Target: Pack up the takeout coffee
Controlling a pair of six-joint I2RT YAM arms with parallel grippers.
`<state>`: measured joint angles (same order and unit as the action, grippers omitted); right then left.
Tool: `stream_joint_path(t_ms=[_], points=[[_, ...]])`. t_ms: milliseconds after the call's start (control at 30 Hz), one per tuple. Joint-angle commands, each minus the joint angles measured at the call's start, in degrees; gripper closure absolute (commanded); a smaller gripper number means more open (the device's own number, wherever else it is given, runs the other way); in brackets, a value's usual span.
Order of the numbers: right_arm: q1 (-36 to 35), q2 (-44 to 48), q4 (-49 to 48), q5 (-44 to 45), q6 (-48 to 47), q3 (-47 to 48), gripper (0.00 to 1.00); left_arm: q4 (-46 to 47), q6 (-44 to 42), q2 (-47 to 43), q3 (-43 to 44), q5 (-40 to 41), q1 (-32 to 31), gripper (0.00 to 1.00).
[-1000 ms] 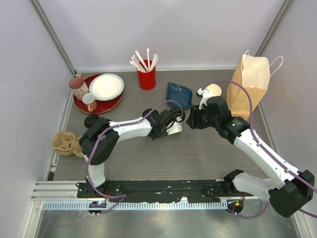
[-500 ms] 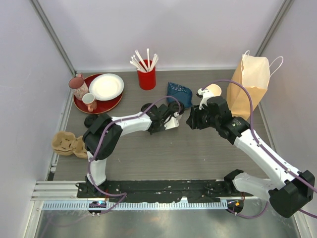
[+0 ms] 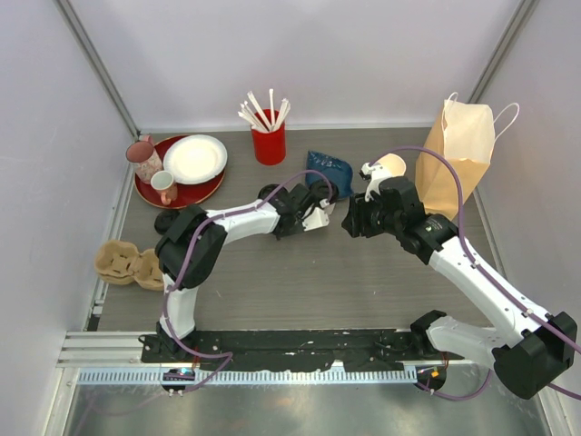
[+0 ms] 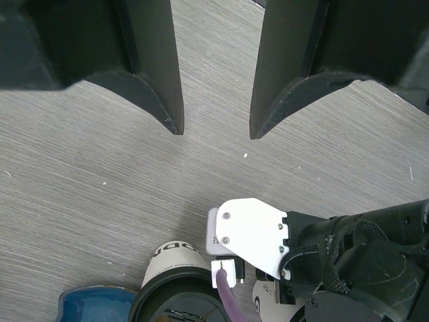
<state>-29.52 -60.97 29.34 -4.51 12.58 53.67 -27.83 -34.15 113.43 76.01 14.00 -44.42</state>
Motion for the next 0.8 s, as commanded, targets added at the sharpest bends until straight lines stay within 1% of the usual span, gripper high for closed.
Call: stream_joint_path(t_ms=[0, 167, 267, 367, 400, 467, 500, 567, 600, 667, 700, 733, 767], points=[[-0.3, 1.8, 0.1, 0.8, -0.7, 1.2, 0.51, -0.9, -0.5, -1.4, 2.0, -1.1, 0.3, 1.00], [-0.3, 1.8, 0.0, 0.7, -1.0, 1.3, 0.51, -3.1, 1.0, -4.6, 0.3, -4.8, -0.7, 1.00], [-0.3, 1.4, 0.1, 0.6, -1.0, 1.3, 0.51, -4.3, 1.0, -6.1, -0.7, -5.7, -1.9, 0.98], [-0.3, 1.6, 0.3, 0.8, -1.2, 1.7, 0.50, -6.3, 1.0, -6.8, -0.9, -6.9, -2.7, 0.94], [-0.2, 1.7, 0.4, 1.3, -1.2, 2.2, 0.50, -7.3, 1.3, -7.1, -0.8, -7.4, -2.8, 0.91], [-0.2, 1.4, 2.2, 4.5, -0.9, 3.6, 0.46, -8.8, 2.0, -8.9, -0.1, -8.5, -2.9, 0.87], [0.0, 1.1, 3.0, 7.8, -1.1, 5.9, 0.45, -10.8, 3.1, -9.7, 0.8, -9.2, -2.9, 0.81], [1.1, -0.4, 6.0, 12.6, -1.9, 9.2, 0.42, -12.8, 4.6, -12.9, 1.7, -12.1, -2.9, 0.72], [1.6, -1.0, 7.0, 14.0, -2.3, 13.3, 0.41, -15.0, 6.0, -13.8, 2.8, -13.6, -2.8, 0.64], [3.8, -2.6, 8.9, 17.6, -3.3, 17.8, 0.36, -17.7, 7.3, -16.9, 4.4, -18.1, -2.9, 0.58], [4.6, -3.8, 9.1, 18.3, -4.8, 21.8, 0.34, -20.0, 8.1, -18.0, 6.1, -19.0, -2.8, 0.52], [7.0, -4.7, 9.0, 19.4, -5.4, 23.6, 0.33, -21.2, 9.6, -18.8, 6.8, -20.2, -2.8, 0.49], [8.1, -5.6, 9.1, 21.6, -5.9, 25.4, 0.29, -22.0, 10.6, -20.3, 7.5, -20.2, -2.8, 0.46]])
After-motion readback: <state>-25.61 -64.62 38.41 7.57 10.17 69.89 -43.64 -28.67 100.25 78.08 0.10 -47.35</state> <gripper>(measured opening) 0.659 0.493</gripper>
